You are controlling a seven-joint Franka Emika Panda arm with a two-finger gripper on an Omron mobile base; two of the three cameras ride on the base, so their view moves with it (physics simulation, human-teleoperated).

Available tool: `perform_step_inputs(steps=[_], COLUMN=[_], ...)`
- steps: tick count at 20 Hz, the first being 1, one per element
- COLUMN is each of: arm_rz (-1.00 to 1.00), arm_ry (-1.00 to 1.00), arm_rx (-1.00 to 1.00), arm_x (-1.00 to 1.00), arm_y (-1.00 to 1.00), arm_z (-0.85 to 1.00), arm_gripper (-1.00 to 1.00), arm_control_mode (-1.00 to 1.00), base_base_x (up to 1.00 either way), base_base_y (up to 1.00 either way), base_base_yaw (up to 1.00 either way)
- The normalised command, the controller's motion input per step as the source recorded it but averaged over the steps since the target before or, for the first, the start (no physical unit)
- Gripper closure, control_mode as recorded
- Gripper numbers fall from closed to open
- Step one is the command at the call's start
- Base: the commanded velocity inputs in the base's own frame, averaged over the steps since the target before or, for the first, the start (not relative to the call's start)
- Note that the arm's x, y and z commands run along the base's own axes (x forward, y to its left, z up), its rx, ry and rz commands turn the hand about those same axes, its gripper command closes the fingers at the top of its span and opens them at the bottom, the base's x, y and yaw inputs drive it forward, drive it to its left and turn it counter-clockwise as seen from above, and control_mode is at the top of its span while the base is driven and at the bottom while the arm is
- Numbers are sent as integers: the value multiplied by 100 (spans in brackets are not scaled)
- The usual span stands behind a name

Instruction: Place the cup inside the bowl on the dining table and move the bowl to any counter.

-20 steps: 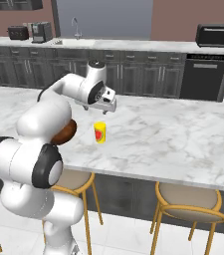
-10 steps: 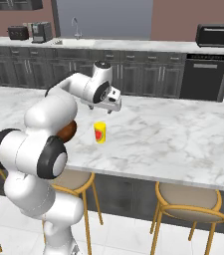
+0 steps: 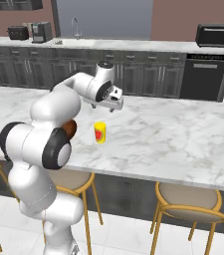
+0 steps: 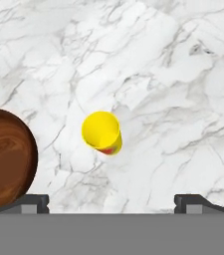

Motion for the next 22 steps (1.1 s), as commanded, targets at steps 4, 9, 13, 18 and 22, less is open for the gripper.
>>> perform_step_inputs(steps=[4, 9, 13, 18, 22], arm_rz=[0, -1, 0, 0, -2], arm_ry=[0, 0, 0, 0, 0], arm_rx=[0, 0, 0, 0, 0], arm_x=[26, 13, 2, 5, 24], arm_y=[0, 0, 0, 0, 0], arm_z=[-9, -2, -5, -4, -10], arm_gripper=[-100, -100, -100, -100, -100], arm_control_mode=[-100, -100, -100, -100, -100], base_base_x=[0, 0, 0, 0, 0], base_base_y=[0, 0, 0, 0, 0], base_base_yaw=[0, 0, 0, 0, 0])
